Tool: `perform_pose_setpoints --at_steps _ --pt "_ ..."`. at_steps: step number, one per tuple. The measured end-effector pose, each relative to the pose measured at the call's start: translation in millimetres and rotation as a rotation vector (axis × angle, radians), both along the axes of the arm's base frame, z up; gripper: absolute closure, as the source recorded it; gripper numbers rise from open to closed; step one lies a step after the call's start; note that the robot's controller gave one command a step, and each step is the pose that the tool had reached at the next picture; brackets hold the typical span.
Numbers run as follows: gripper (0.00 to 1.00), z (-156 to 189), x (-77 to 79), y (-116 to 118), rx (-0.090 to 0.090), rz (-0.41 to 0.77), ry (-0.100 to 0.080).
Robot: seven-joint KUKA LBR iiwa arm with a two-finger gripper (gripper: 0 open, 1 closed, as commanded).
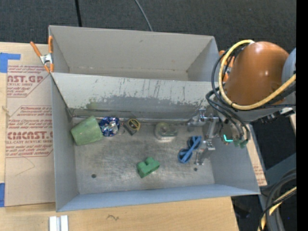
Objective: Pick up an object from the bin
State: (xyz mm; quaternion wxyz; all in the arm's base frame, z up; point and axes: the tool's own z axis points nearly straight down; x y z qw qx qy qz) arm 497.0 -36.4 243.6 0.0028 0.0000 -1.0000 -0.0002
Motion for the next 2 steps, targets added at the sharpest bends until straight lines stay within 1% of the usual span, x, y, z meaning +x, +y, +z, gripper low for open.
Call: perform_pose_setpoints --at_steps 1,2 --pt "0.0 -101 35.5 -31 0.002 0.344 -0.004" --pt "0.0 -157 58.1 -45 0.0 0.383 -0.013"
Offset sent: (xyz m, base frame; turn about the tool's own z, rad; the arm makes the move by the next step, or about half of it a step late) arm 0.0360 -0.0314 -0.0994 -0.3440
